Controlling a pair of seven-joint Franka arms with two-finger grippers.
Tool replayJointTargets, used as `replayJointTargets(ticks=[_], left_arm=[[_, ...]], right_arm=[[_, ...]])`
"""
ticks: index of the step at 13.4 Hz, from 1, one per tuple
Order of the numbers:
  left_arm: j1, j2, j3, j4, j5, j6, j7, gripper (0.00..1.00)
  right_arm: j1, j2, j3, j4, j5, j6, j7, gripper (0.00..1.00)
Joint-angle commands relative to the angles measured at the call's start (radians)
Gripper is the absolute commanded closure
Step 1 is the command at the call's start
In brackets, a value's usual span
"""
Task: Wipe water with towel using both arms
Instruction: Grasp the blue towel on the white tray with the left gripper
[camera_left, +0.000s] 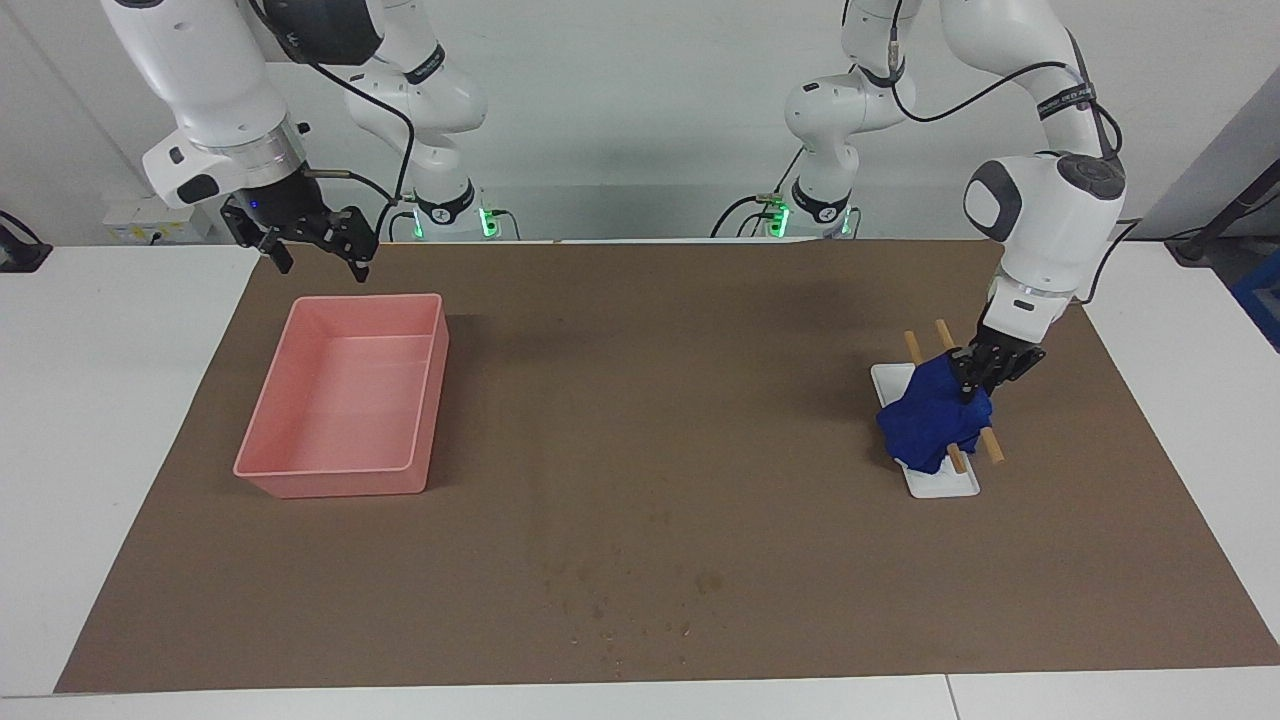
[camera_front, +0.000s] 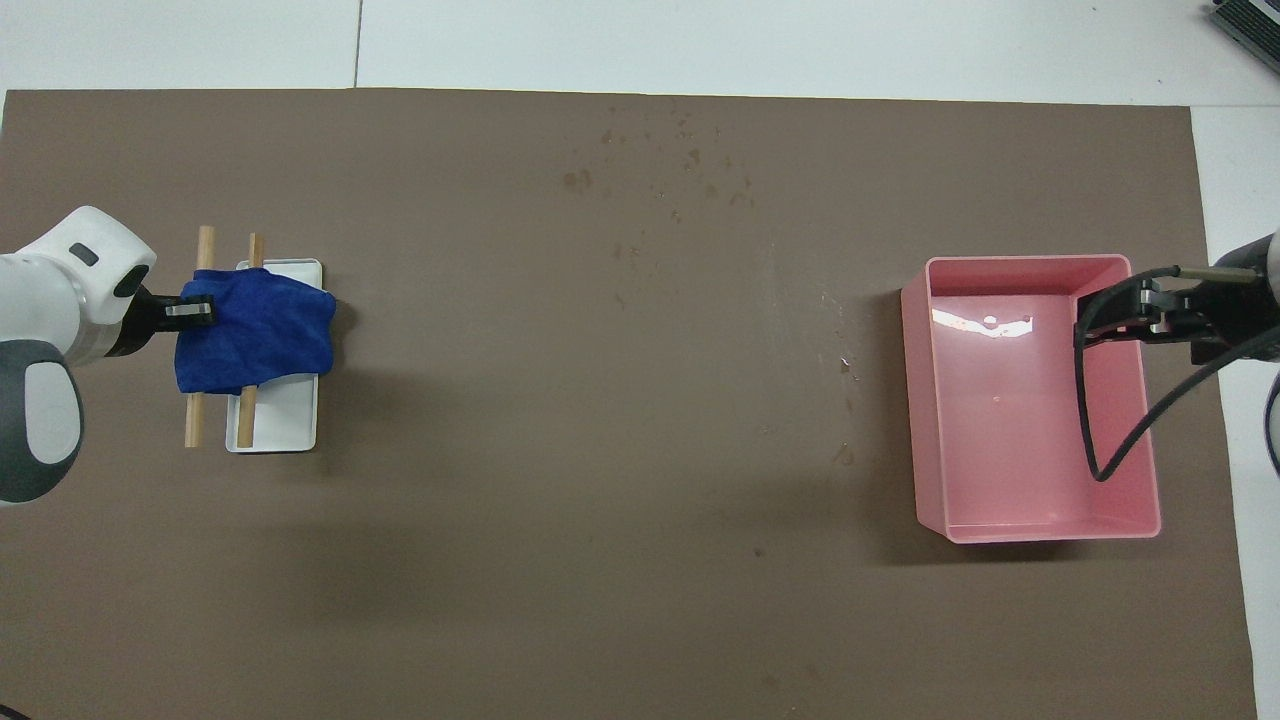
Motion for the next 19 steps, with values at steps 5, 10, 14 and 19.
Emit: replayJointTargets(ticks=[5, 10, 14, 19], left_arm=[[0.005, -0.008, -0.001, -0.002, 0.044, 0.019, 0.0, 1.0], [0.011, 0.003, -0.001, -0.002, 0.044, 0.088, -0.003, 1.0], [0.017, 0.001, -0.001, 0.001, 0.044, 0.101, -0.009, 1.0], [0.016, 0.0, -0.001, -0.005, 0.044, 0.101, -0.002, 0.6]], right_arm=[[-0.015, -0.005, 0.007, -0.003, 0.02, -0.007, -0.021, 0.0], [-0.017, -0.005, 0.007, -0.003, 0.02, -0.007, -0.021, 0.0], [-0.015, -0.005, 0.007, -0.003, 0.02, -0.007, -0.021, 0.0], [-0.015, -0.005, 0.007, -0.004, 0.018, -0.007, -0.021, 0.0]])
